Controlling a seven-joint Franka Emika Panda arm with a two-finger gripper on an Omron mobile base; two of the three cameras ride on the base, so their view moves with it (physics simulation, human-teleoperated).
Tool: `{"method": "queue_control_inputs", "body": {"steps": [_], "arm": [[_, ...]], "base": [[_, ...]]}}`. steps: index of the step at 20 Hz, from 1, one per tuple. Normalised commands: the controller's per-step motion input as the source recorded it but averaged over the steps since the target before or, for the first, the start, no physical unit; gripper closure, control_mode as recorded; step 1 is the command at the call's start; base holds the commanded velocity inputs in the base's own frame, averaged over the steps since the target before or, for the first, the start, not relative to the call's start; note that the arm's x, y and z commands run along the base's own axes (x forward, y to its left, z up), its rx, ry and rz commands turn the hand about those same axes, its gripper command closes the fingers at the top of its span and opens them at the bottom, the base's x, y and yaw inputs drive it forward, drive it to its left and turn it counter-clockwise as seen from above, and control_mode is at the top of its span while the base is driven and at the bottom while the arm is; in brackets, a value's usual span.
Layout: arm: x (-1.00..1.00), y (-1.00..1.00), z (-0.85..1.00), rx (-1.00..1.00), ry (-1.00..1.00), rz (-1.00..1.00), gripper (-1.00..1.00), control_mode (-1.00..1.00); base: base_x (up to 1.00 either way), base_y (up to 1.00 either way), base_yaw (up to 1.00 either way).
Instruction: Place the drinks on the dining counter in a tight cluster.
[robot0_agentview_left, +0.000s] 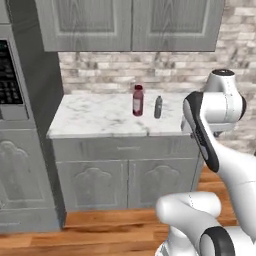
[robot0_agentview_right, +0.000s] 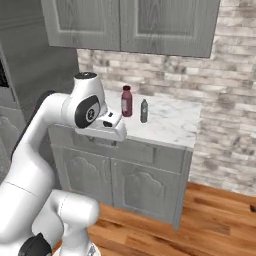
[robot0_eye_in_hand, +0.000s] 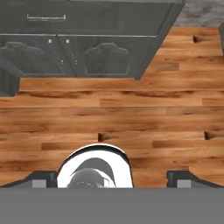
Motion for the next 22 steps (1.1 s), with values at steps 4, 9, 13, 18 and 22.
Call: {"method": "queue_control_inputs", "body": {"steps": [4,9,13,18,22], "arm": [[0.0,0.0,0.0,0.0,0.0,0.0,-1.0,1.0],[0.0,0.0,0.0,0.0,0.0,0.0,-1.0,1.0],[0.0,0.0,0.0,0.0,0.0,0.0,-1.0,1.0],[0.0,0.0,0.0,0.0,0.0,0.0,-1.0,1.0],[0.0,0.0,0.0,0.0,0.0,0.0,-1.0,1.0]], "base": [[0.93,0.15,-0.39],[0.62,0.2,-0.26],[0.55,0.15,-0.13],[0.53,0.13,-0.06],[0.49,0.02,0.02]]}}
